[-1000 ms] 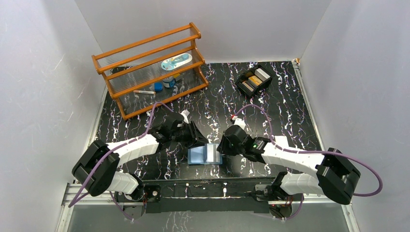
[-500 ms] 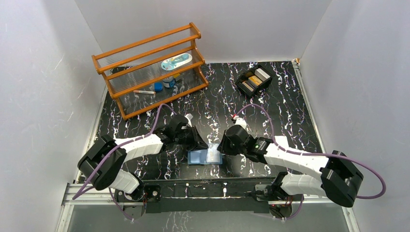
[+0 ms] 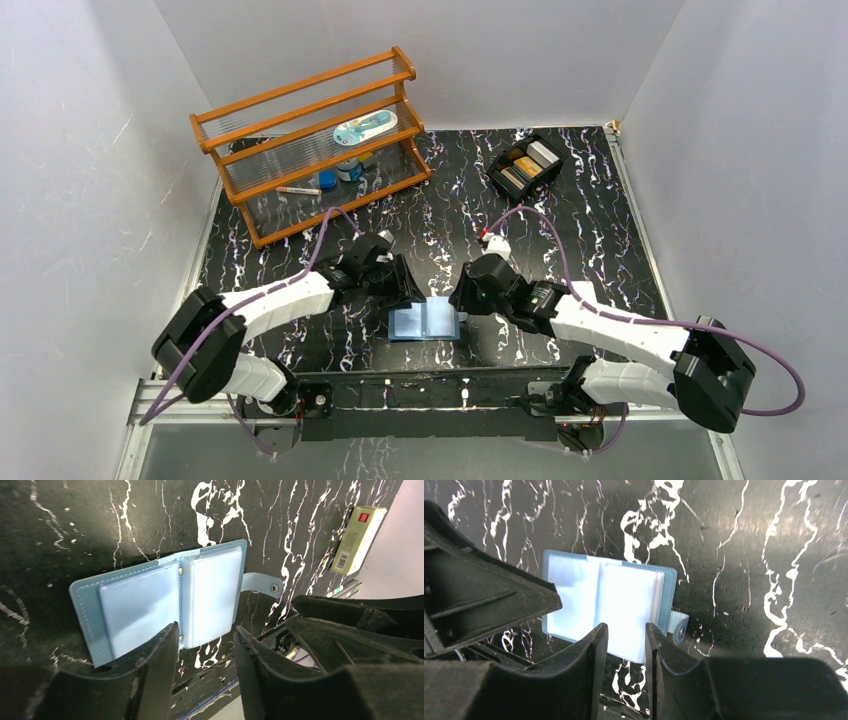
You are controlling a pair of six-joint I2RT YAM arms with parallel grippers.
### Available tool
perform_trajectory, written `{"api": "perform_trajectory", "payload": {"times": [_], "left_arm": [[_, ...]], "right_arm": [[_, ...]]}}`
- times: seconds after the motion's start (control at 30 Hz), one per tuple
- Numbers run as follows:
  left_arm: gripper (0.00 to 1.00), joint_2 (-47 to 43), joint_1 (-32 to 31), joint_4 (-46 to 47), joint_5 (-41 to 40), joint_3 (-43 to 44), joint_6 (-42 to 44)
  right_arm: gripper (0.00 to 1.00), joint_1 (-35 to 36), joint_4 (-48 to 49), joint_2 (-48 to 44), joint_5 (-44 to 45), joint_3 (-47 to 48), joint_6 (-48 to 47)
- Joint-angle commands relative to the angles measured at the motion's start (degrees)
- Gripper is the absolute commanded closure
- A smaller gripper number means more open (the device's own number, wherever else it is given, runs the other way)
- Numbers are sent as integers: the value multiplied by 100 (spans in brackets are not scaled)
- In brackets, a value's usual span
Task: Put the credit cards into the card holder
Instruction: Turn over the card slot in the card holder.
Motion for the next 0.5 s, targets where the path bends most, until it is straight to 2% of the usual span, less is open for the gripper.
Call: {"api": "perform_trajectory", "payload": {"times": [0.0,0.13,0.23,0.33,0.47], "left_arm": [[53,-748,-19,-1026,-671,380,411],[45,-1158,-19,-1413,-950,525,853],[37,-1470,-11,-1747,-1207,630,1228],[35,-1747,-10,-2089,-1424,764,1623],[37,-2030,-10,-2333,-1505,869,2125]], "right_arm": [[57,-10,-188,31,630,718,-601],[49,-128,-401,246,1178,1352,-1474],[43,-515,-415,512,1512,1758,-2450],[41,-1303,-339,900,1416,2201,-3270],[42,-2671,-191,1627,990,2824,-3766]]}}
